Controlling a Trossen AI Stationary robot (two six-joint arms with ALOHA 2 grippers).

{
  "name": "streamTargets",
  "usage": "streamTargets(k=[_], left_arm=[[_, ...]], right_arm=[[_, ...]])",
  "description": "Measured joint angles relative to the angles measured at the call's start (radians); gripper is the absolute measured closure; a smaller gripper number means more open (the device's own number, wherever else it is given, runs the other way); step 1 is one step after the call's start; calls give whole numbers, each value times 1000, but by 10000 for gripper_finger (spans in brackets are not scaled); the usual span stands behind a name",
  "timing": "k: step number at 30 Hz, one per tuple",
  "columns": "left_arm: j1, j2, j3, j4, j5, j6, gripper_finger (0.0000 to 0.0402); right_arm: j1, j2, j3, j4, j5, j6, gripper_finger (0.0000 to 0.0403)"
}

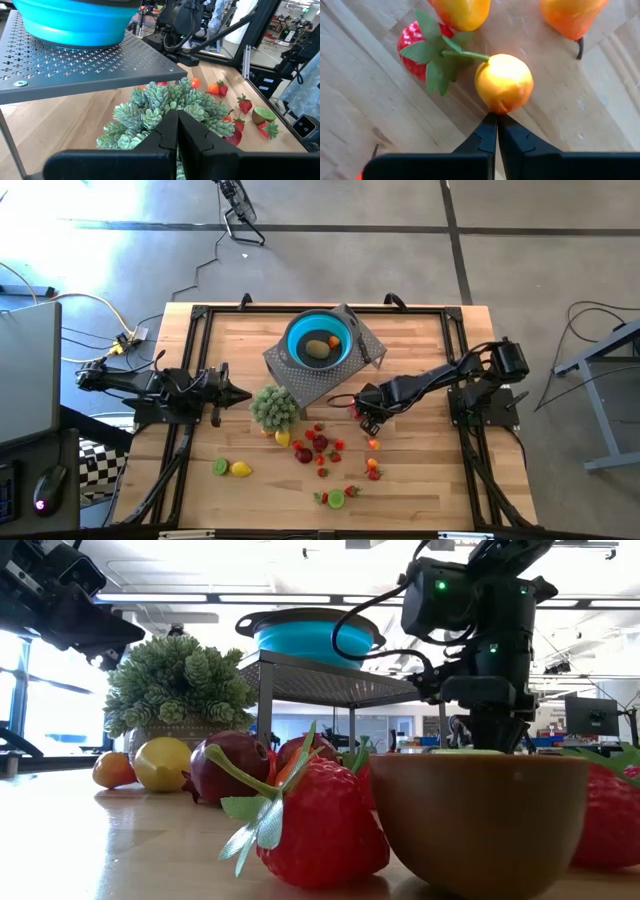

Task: Pick & Place Fruit
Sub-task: Put the pear into the blue strainer bowl on the shelf

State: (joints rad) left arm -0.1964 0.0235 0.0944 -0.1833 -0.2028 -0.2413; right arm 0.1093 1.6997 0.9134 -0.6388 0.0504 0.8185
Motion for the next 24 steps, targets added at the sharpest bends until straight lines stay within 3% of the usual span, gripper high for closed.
streamTargets(k=[7, 16, 19, 24], left_arm=[[0, 0, 0, 0, 0, 0, 401], [0, 0, 0, 1, 0, 0, 401], [0, 0, 0, 1, 0, 0, 401], [0, 0, 0, 4, -1, 32, 401]], right_arm=[[2, -26, 0, -16, -54, 0, 399], [18, -193, 0, -12, -36, 23, 399], [37, -260, 0, 1, 19, 26, 399], [65, -358, 0, 29, 220, 15, 399]])
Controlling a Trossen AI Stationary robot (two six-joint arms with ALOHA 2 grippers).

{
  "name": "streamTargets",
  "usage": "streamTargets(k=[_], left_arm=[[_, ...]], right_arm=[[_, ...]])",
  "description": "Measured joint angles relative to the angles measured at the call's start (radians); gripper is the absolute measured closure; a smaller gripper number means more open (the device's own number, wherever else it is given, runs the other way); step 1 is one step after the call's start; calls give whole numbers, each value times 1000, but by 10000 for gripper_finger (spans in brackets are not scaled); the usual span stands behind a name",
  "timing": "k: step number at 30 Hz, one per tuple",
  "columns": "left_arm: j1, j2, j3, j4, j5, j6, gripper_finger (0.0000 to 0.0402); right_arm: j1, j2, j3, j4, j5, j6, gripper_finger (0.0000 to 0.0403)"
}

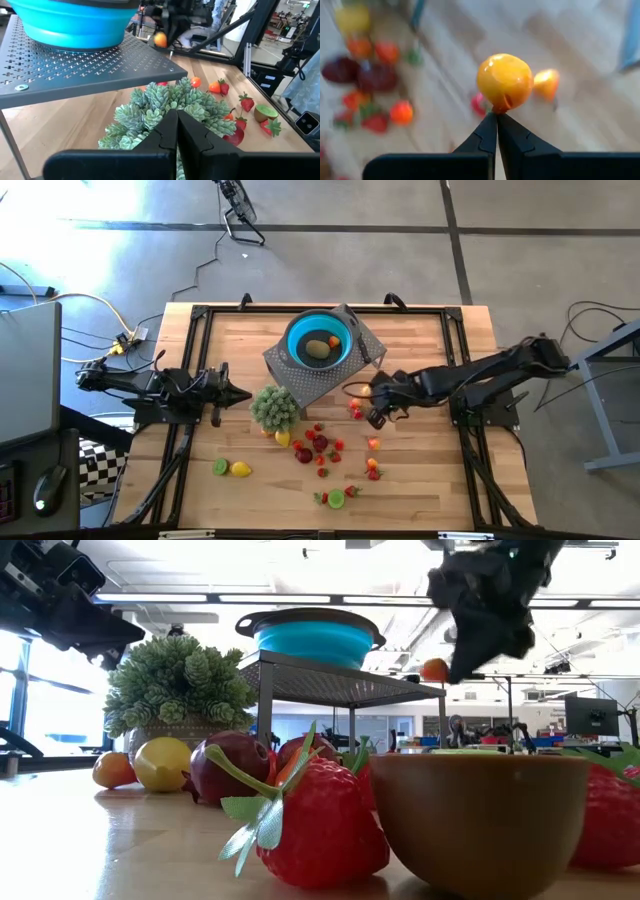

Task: Pick & Place Fruit
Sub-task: Put the pear into the blue strainer bowl on the shelf

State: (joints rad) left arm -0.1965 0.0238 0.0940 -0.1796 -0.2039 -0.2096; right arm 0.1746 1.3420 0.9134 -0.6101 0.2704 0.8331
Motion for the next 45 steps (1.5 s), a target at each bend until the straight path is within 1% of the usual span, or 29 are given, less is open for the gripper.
streamTargets(k=[2, 5, 10, 13, 16, 19, 24, 30, 33, 36, 38, 45], left_arm=[[0, 0, 0, 1, -1, 1, 401], [0, 0, 0, 3, -16, 3, 401], [0, 0, 0, 4, -16, 3, 401], [0, 0, -1, 8, -19, 3, 401], [0, 0, -2, 22, -35, 3, 401], [0, 0, -5, 46, -40, 3, 401], [0, 0, -5, 57, -76, 3, 401], [0, 0, -4, 53, -106, 3, 401], [0, 0, -3, 46, -106, 3, 401], [0, 0, -3, 45, -106, 19, 401], [0, 0, -3, 45, -106, 26, 401], [0, 0, -1, 35, -106, 29, 401]], right_arm=[[4, -30, 0, 30, 73, -23, 399], [4, -64, 0, 87, 152, -80, 399], [-5, -87, 0, 209, 261, -240, 399], [-12, -87, 2, 265, 303, -339, 399], [-23, -86, 1, 315, 307, -424, 399], [-27, -86, 1, 350, 310, -461, 399], [-26, -86, 1, 399, 354, -499, 400], [-39, -86, 0, 462, 348, -562, 400], [-63, -86, 0, 524, 328, -645, 400], [-97, -77, 0, 599, 264, -736, 400], [-127, -73, 0, 637, 217, -769, 400], [-257, -74, 0, 717, 67, -782, 400]])
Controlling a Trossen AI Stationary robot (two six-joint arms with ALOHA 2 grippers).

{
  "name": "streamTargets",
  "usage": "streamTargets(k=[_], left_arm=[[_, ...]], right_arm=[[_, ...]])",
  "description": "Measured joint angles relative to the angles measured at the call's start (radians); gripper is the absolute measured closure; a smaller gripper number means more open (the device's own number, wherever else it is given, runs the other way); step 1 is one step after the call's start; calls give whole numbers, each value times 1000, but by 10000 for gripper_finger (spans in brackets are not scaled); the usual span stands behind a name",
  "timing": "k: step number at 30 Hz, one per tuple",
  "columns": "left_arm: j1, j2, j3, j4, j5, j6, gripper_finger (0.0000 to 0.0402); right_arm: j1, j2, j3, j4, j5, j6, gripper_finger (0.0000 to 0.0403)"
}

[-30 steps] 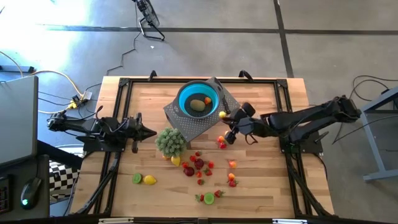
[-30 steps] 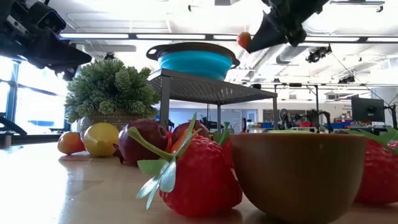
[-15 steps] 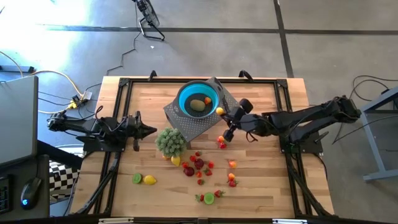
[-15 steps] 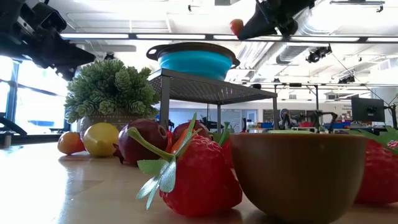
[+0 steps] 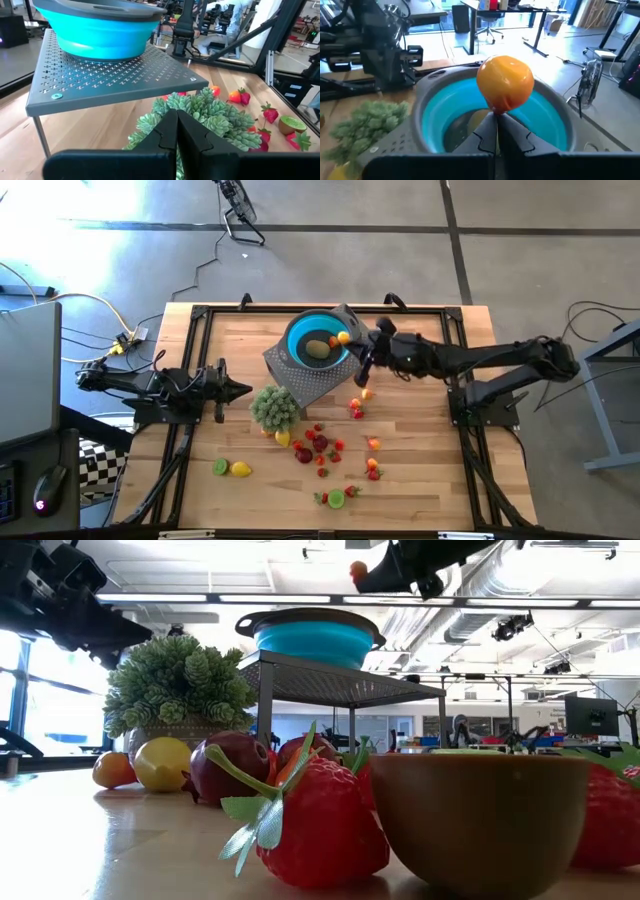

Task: Pick & Place Fruit
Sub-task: Put the pear into the blue strainer bowl on the shelf

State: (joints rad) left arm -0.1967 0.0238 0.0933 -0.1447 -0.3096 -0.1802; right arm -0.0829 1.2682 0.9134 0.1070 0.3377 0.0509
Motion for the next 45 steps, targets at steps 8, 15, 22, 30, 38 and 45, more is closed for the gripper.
streamTargets(k=[8, 15, 22, 30, 38, 45], left_arm=[[0, 0, 4, -25, 0, 2, 401], [0, 0, 4, -27, 0, 71, 401], [0, 0, 4, -30, 1, 79, 401], [0, 0, 4, -35, 1, 71, 401], [0, 0, 3, -35, 1, 71, 401], [0, 0, 2, -36, 1, 71, 401]], right_arm=[[-77, 33, 79, -54, -85, 5, 400], [-85, 171, 277, -294, -83, -5, 400], [-117, 323, 505, -541, -122, -6, 400], [-174, 429, 655, -635, -217, -29, 400], [-240, 443, 665, -647, -288, -26, 400], [-247, 443, 657, -701, -294, -26, 400]])
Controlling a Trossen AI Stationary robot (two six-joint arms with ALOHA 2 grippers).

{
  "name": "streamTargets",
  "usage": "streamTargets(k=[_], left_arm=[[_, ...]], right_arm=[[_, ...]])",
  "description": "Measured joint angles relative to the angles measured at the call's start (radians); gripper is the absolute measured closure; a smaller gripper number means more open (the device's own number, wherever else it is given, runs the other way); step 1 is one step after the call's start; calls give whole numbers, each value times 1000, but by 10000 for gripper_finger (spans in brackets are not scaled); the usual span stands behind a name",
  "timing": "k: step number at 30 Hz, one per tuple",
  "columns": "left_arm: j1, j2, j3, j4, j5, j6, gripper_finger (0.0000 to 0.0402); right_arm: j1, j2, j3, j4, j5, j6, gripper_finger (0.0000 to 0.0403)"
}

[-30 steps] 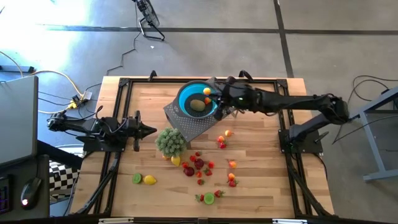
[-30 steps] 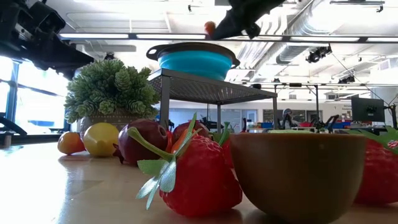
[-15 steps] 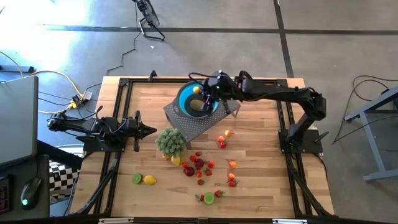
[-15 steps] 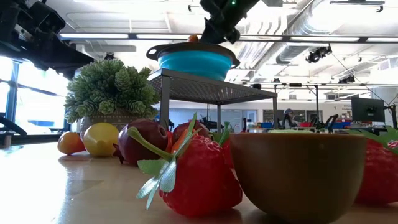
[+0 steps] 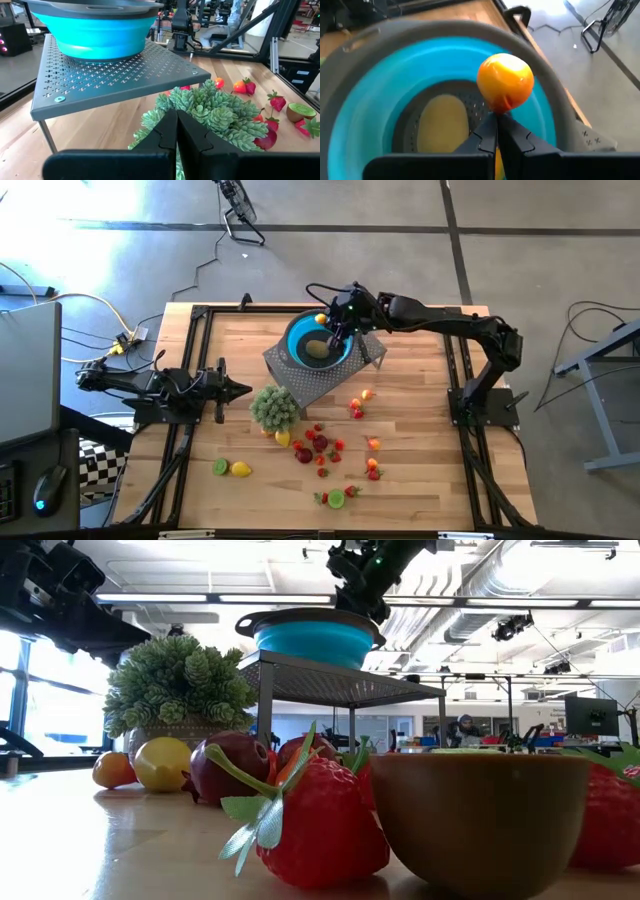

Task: Pick & Place Fruit
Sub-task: Put the pear into the blue strainer bowl on the shelf

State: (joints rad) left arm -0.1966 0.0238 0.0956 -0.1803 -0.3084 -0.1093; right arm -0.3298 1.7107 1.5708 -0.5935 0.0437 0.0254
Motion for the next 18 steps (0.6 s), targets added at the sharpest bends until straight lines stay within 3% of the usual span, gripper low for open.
streamTargets(k=[14, 18], left_arm=[[0, 0, 0, -1, 0, 0, 401], [0, 0, -1, -1, 0, 0, 401]], right_arm=[[15, -1, -3, -48, -15, 29, 399], [16, -1, -3, -45, 30, 28, 386]])
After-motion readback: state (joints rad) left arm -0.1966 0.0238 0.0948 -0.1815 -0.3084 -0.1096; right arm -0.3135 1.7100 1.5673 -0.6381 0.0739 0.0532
